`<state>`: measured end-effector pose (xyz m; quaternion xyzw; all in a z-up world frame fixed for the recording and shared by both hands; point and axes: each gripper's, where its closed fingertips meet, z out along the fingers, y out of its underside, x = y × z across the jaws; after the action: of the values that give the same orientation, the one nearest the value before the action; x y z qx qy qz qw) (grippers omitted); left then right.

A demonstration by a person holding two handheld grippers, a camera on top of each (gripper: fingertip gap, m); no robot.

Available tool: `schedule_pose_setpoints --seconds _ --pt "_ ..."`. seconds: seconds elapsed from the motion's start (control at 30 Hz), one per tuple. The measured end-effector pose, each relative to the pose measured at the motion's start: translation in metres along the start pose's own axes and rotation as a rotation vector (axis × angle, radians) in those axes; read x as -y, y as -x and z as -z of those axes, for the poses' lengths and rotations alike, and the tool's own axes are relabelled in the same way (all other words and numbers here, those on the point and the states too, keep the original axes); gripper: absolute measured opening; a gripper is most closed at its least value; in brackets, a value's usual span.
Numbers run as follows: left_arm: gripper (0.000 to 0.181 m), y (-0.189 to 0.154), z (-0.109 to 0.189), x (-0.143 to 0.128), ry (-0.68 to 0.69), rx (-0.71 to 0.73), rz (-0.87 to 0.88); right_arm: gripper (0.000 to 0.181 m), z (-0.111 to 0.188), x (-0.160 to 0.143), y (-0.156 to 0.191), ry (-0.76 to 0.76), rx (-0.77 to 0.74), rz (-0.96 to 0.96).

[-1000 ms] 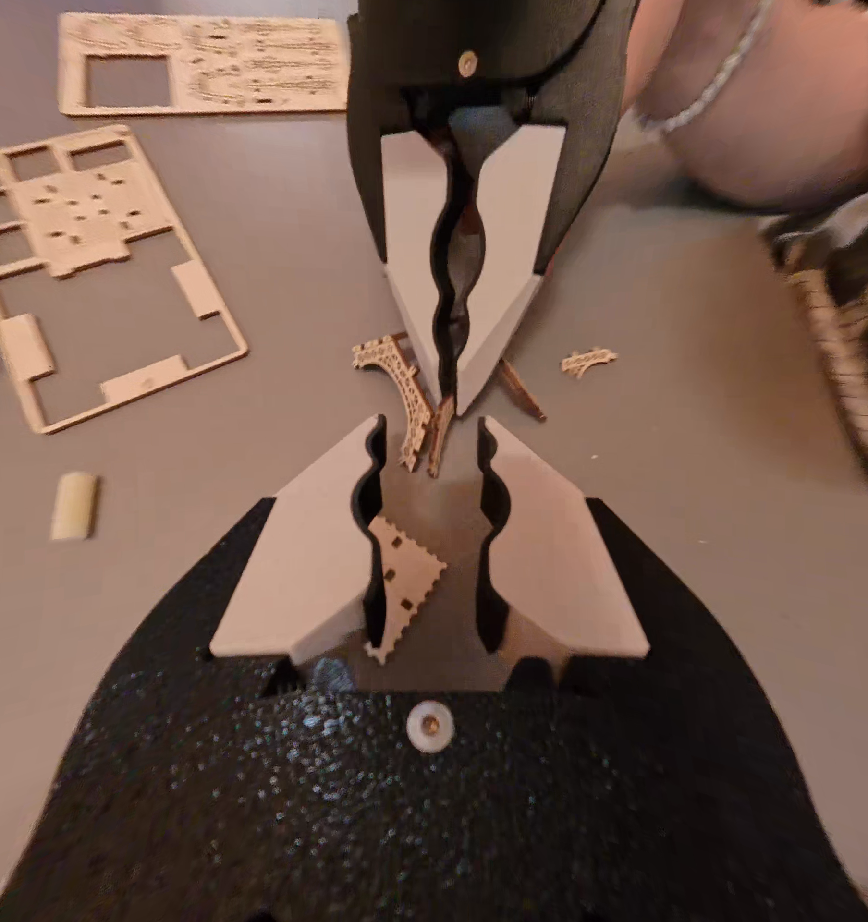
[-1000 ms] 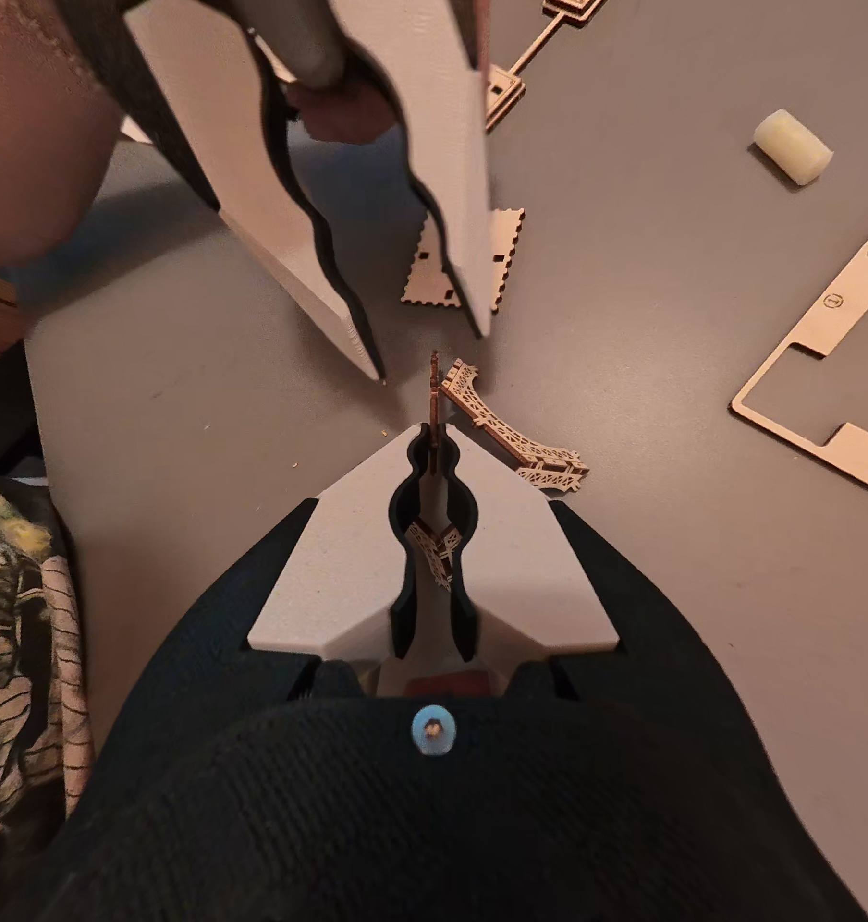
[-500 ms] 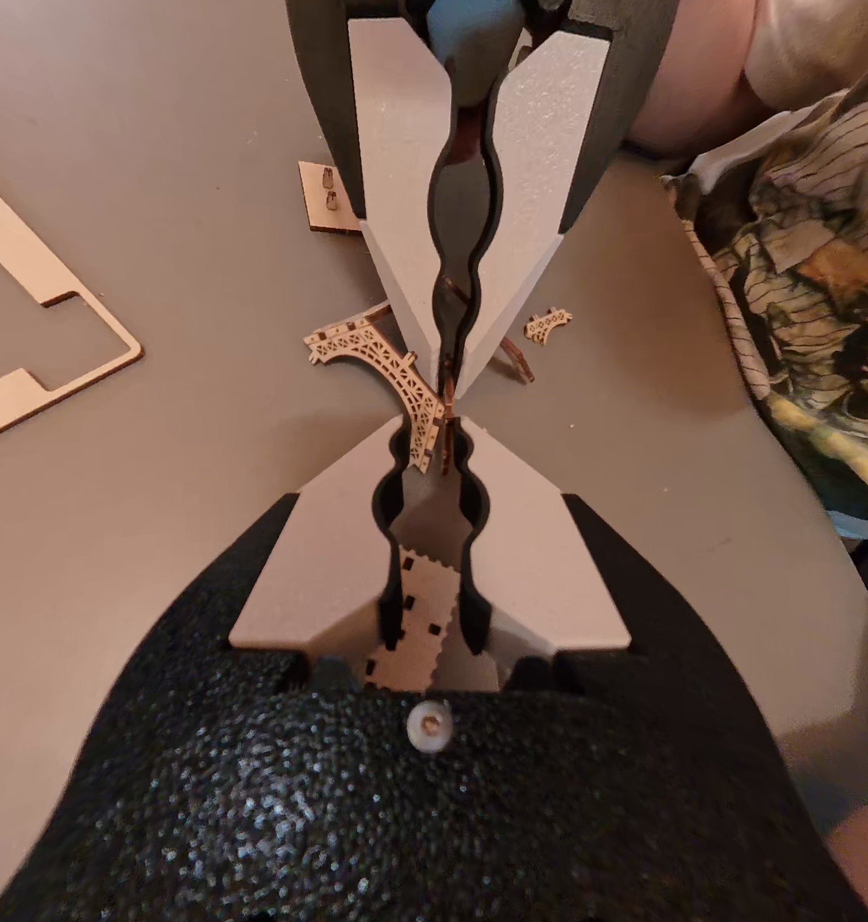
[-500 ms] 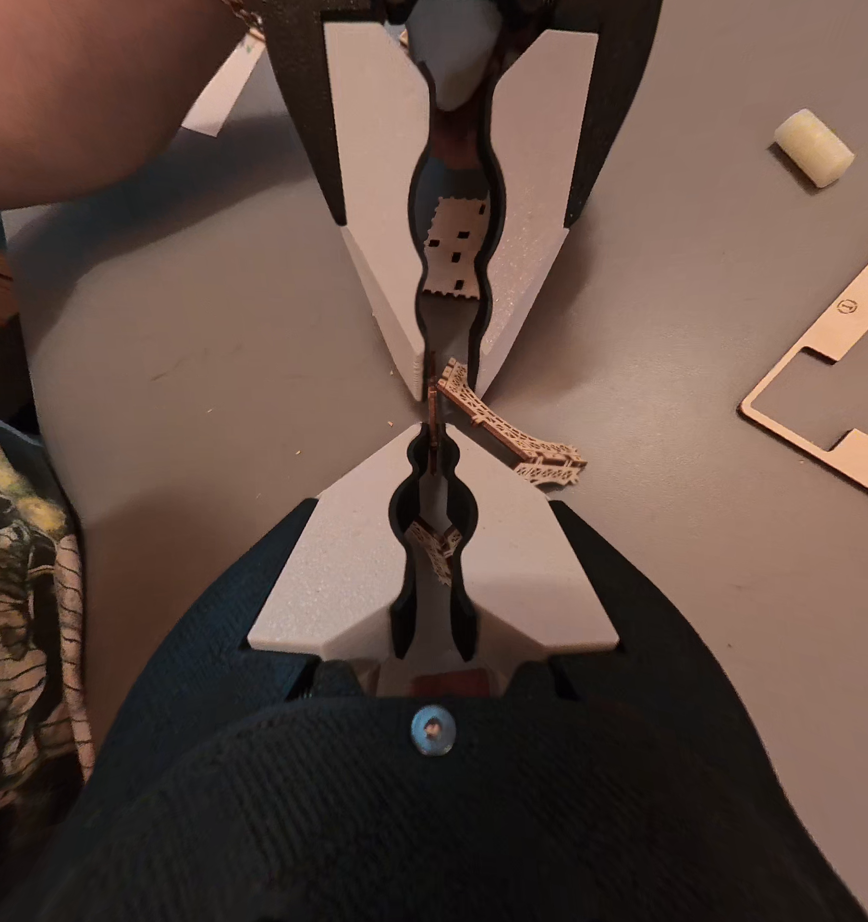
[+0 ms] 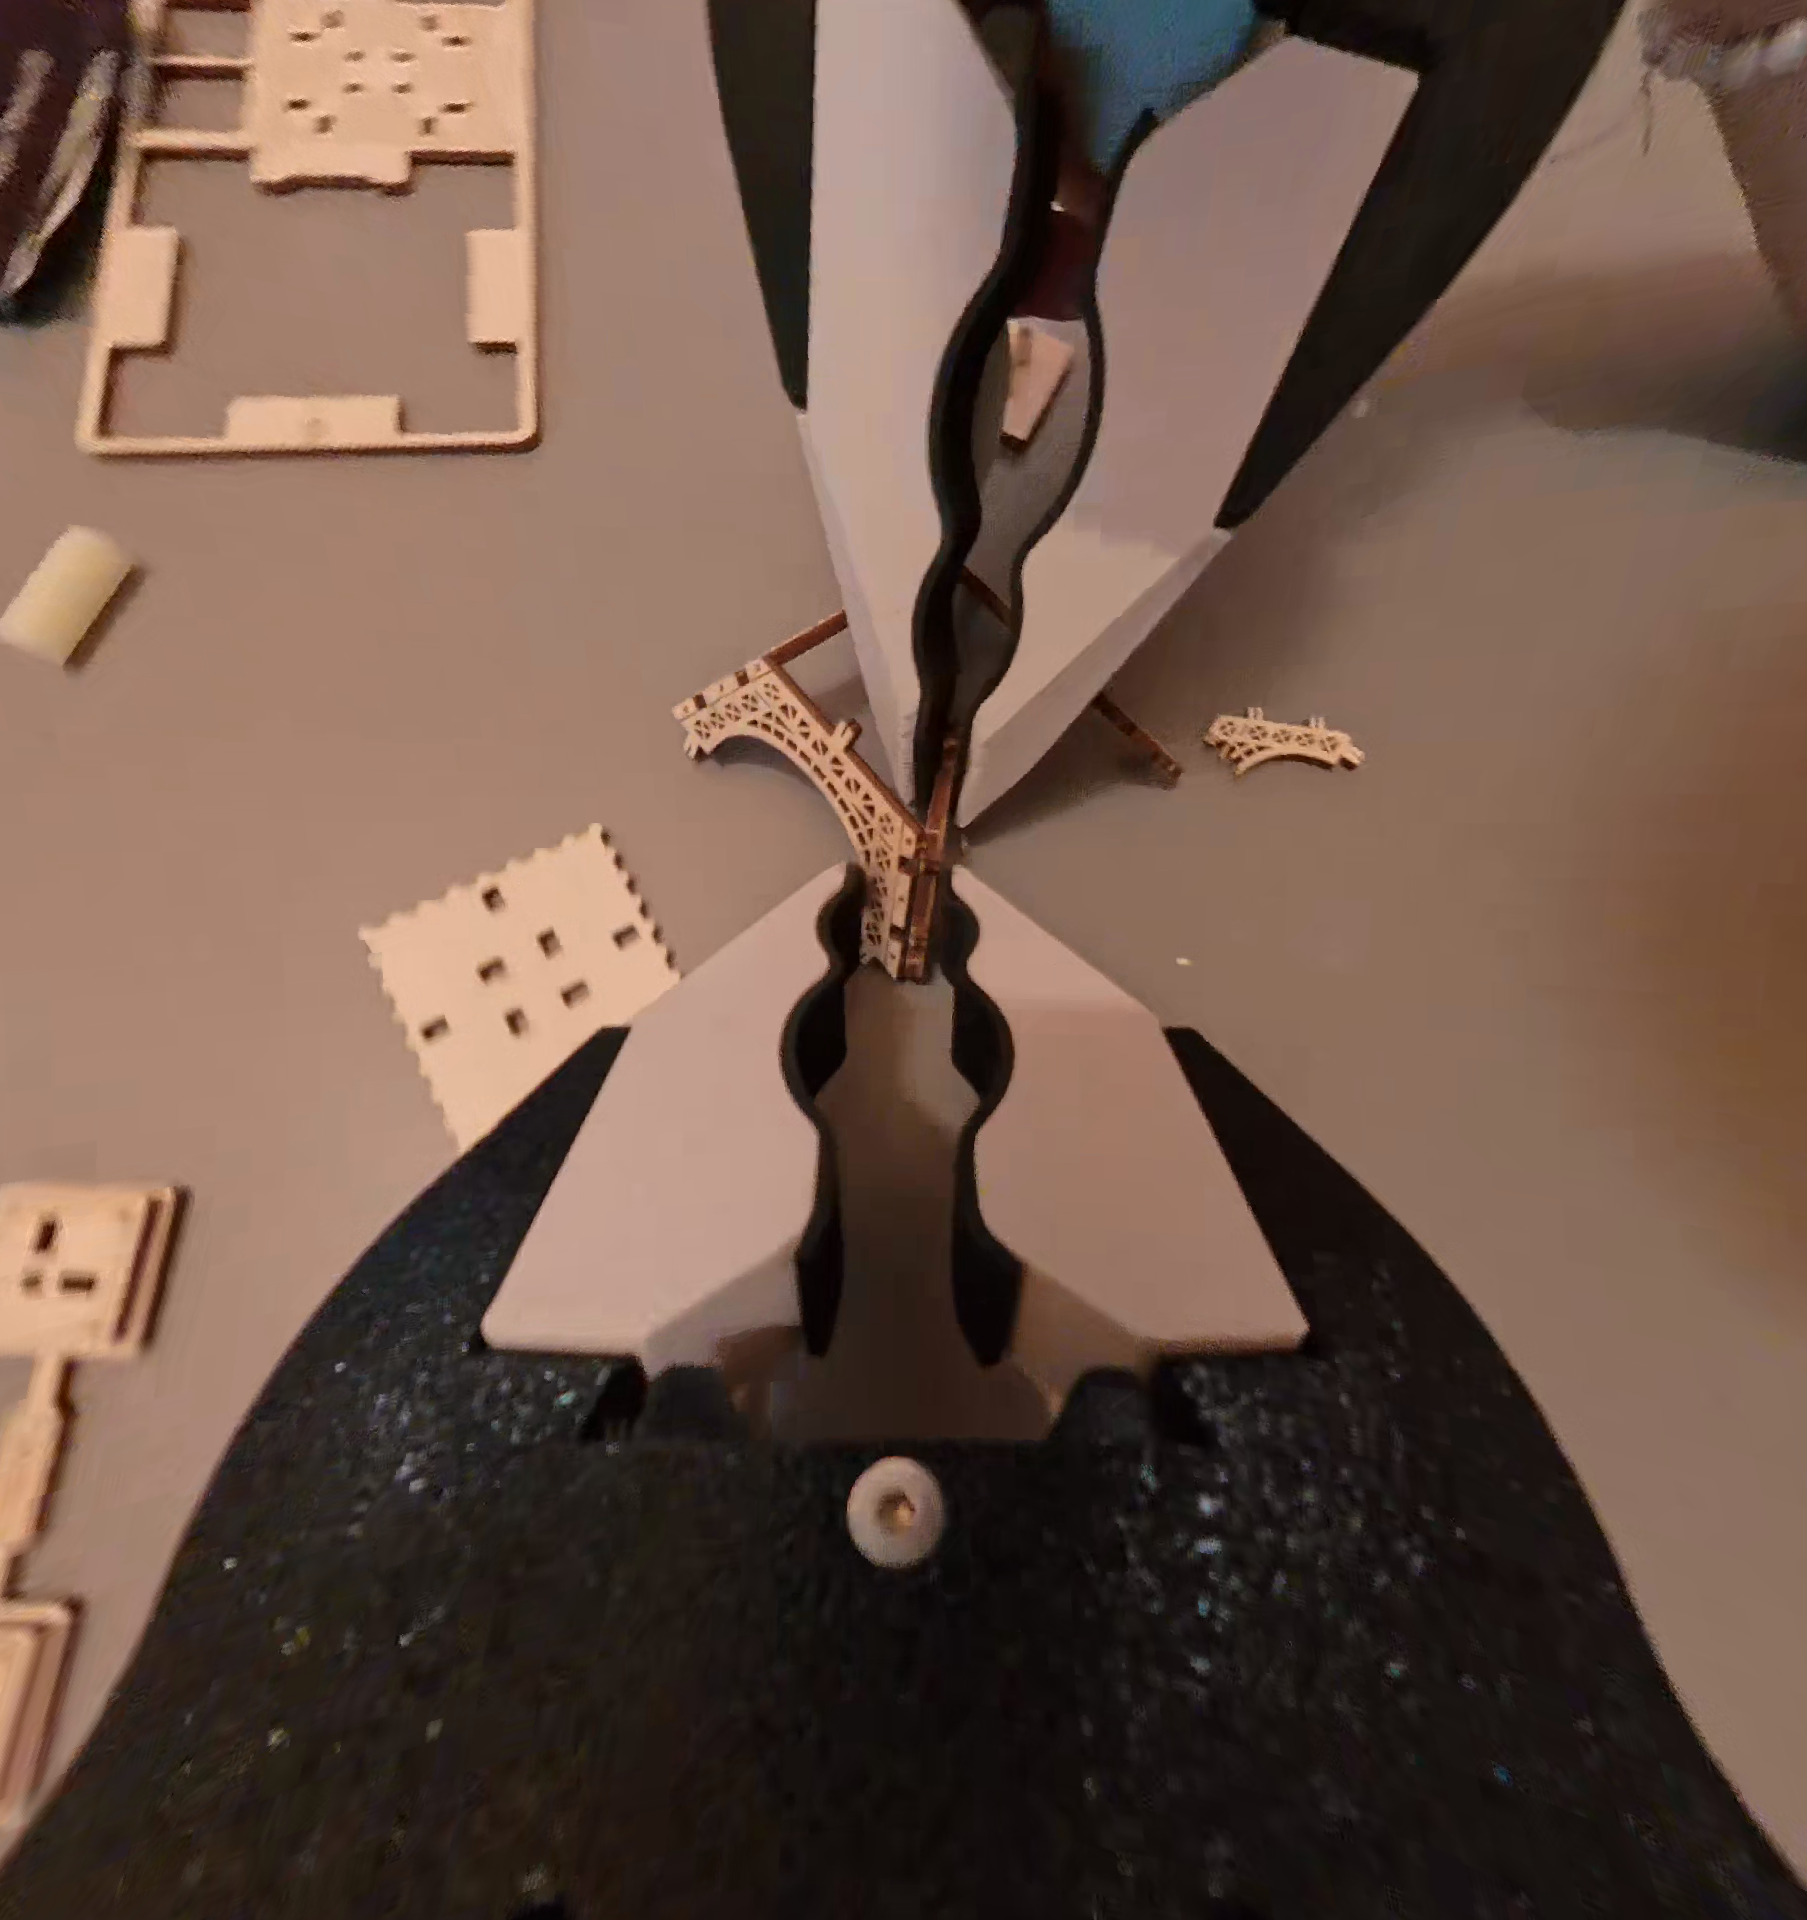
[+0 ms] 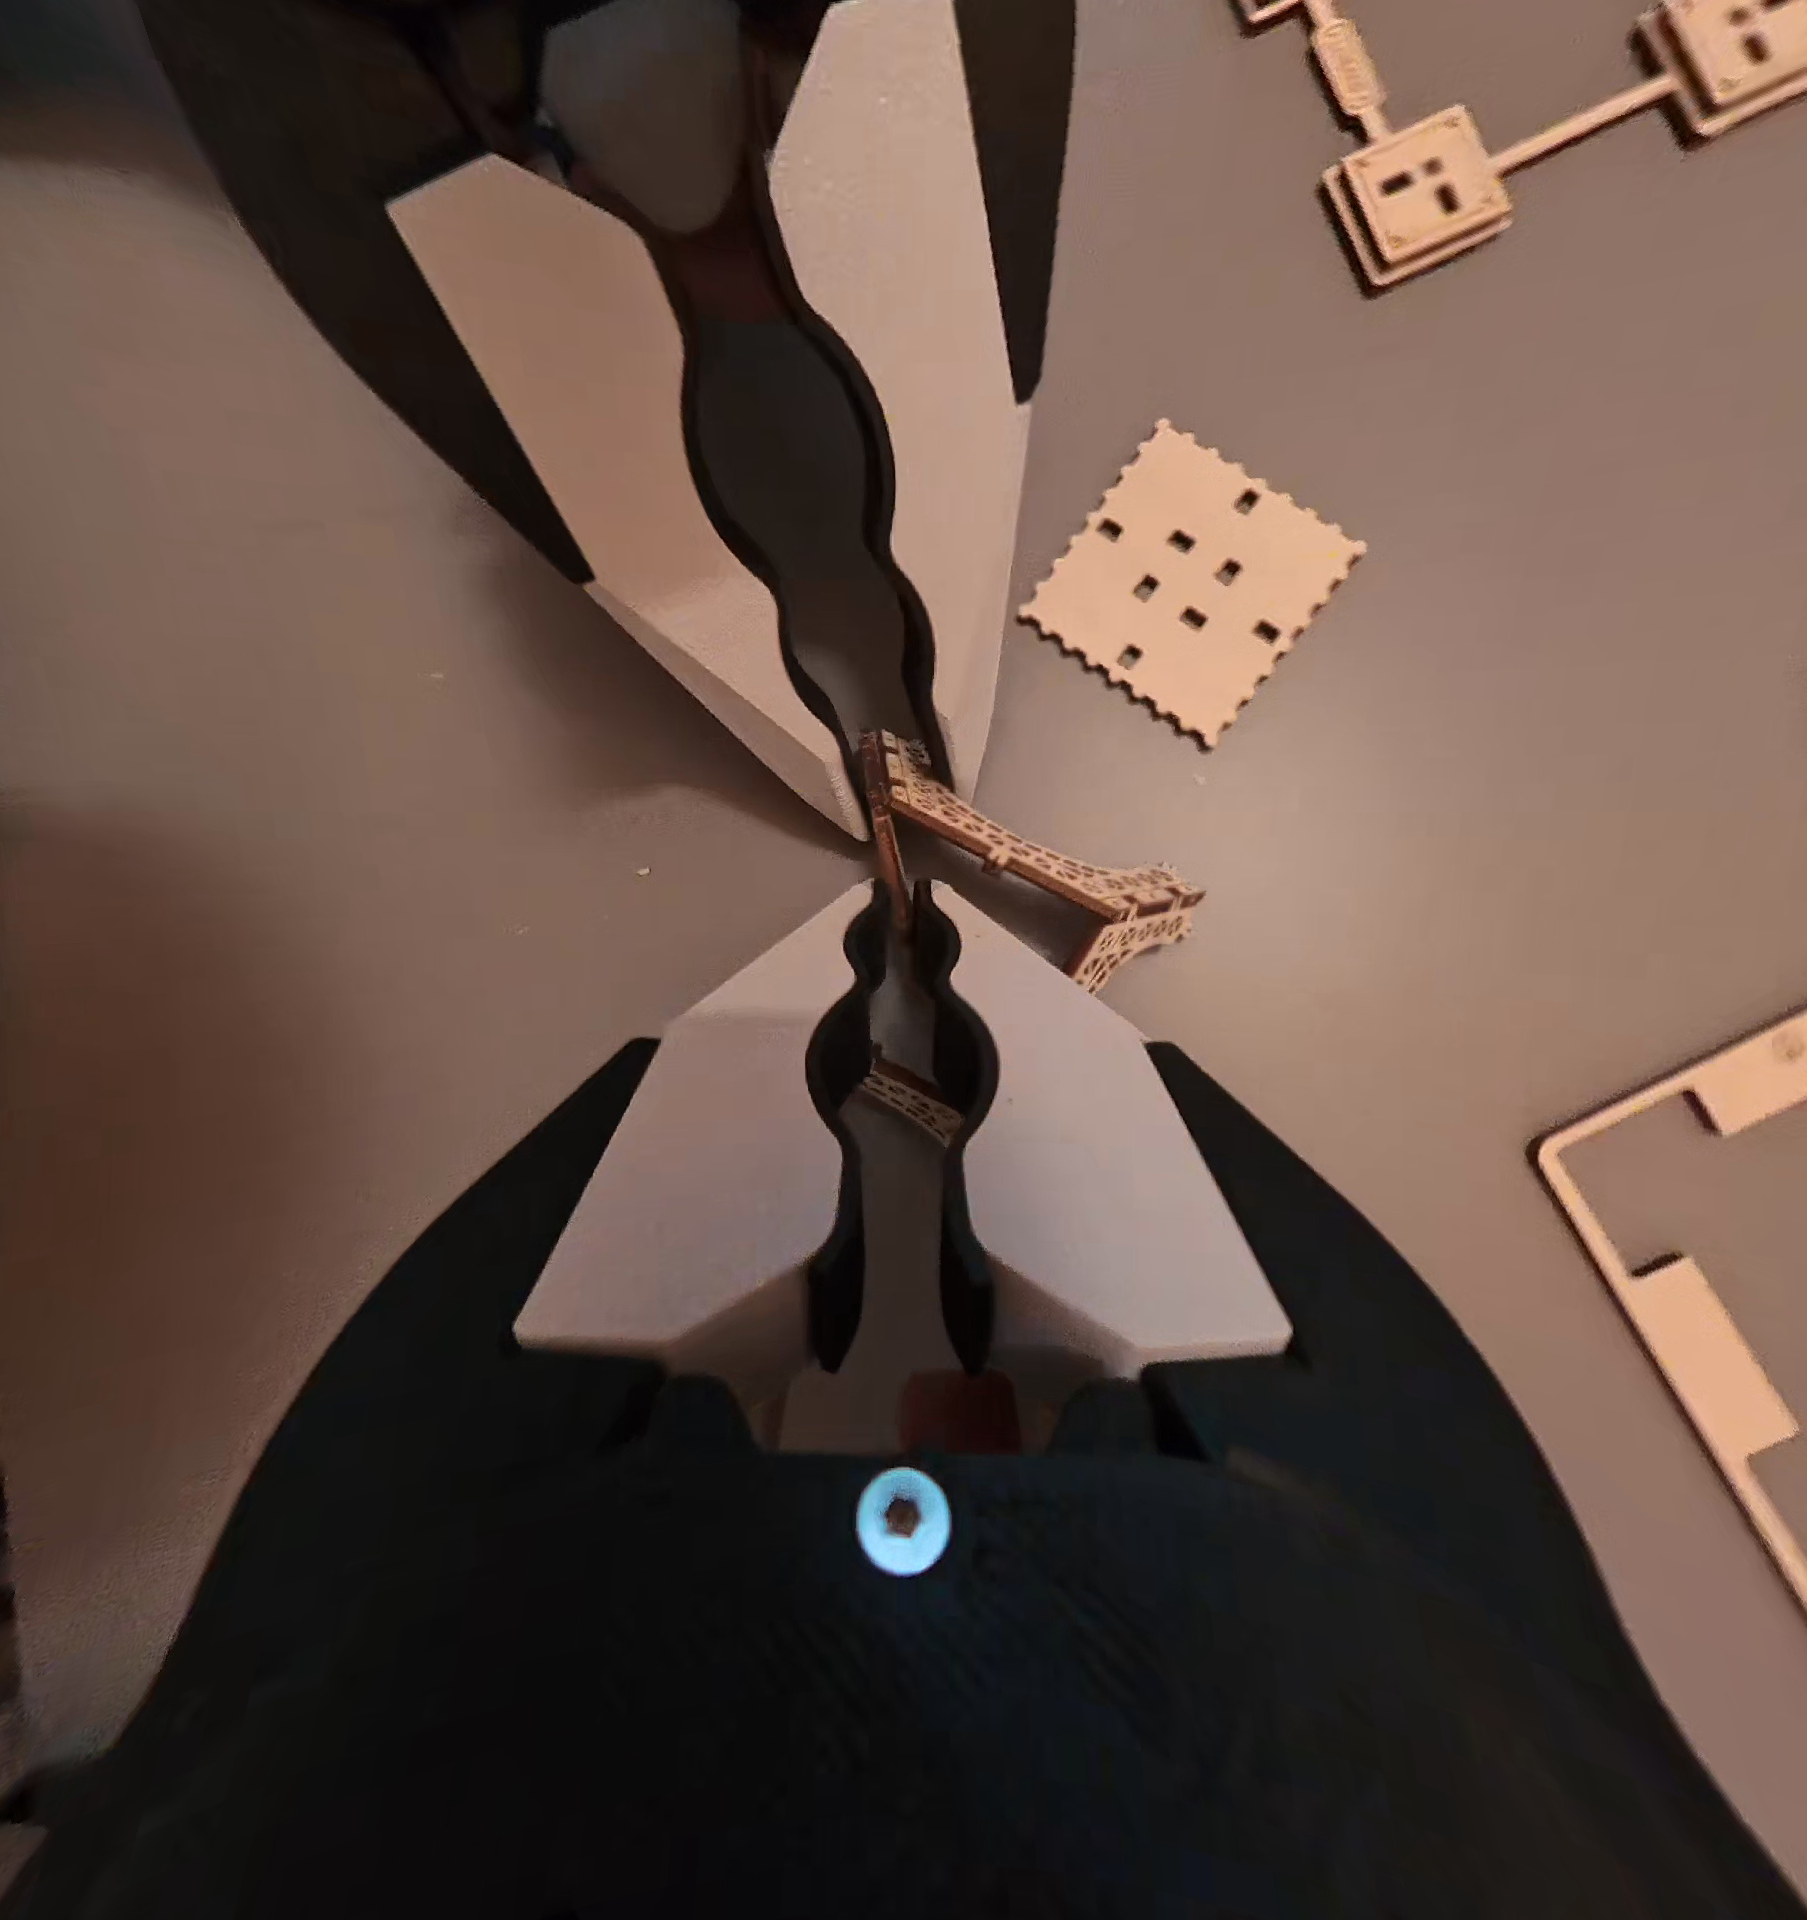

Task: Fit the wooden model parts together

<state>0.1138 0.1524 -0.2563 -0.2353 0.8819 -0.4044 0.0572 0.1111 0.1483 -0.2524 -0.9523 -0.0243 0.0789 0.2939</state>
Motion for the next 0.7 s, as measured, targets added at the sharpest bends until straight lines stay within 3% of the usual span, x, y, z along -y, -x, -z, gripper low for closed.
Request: schedule_pose_setpoints --seconds 0.13,0.23,0.47,0.7 --pt "0.013 0.001 0.005 -0.006 -0.018 0.112 0.025 0.002 -0.007 0.004 0.004 0.044 0.05 0.022" --pt "0.022 -0.005 0.005 -0.007 -0.013 0.09 -0.002 0.001 -0.009 0.004 0.008 0.045 0.061 0.011" --pt "0.037 -0.019 0.012 -0.012 0.002 -0.198 -0.081 0.002 -0.01 0.004 0.013 0.043 0.063 0.023" --pt "0.031 -0.007 0.014 -0.015 0.063 -0.322 -0.213 0.0 -0.008 0.001 0.013 0.073 0.074 -0.023"
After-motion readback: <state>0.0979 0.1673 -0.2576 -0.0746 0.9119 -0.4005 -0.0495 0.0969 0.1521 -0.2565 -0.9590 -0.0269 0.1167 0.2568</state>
